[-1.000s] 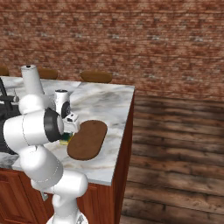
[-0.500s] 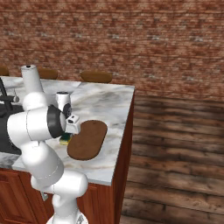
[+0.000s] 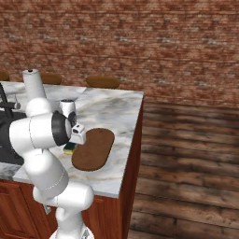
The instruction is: Pick up the sponge from the counter and clean the cutting board by briefly scrubbing or pressing down on the cutting board. Once finished, release the sponge.
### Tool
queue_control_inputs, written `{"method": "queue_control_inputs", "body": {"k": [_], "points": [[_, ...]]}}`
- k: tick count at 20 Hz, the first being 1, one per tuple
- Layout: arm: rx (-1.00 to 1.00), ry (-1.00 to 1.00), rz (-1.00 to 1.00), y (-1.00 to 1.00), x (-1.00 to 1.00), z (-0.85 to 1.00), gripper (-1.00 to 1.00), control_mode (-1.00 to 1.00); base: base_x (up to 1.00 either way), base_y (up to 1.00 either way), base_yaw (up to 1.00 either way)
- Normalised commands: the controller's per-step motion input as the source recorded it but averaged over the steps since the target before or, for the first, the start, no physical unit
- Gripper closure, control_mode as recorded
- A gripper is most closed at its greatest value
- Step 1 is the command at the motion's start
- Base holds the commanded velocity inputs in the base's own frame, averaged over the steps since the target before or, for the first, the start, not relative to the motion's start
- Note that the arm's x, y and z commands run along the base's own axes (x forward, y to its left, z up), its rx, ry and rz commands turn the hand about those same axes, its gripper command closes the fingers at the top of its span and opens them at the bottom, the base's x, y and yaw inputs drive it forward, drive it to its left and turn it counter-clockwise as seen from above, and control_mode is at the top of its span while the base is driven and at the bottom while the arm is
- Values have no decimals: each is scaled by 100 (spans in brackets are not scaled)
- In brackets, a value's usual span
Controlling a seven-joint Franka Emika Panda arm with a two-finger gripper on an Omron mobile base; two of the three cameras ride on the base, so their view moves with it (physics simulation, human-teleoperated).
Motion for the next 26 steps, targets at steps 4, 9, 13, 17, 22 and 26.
{"method": "queue_control_inputs", "body": {"k": [4,9,13,17,22,26], "points": [[0,0,-1,0,0,-6,-100,-100,0,0,0],[0,0,0,1,0,-10,-100,-100,0,0,0],[0,0,0,3,1,-12,-100,-100,0,0,0],[0,1,0,4,2,-14,-100,-100,0,0,0],[0,8,-2,1,0,-17,100,-100,0,0,0],[0,5,-1,0,0,-8,100,-100,0,0,0]]}}
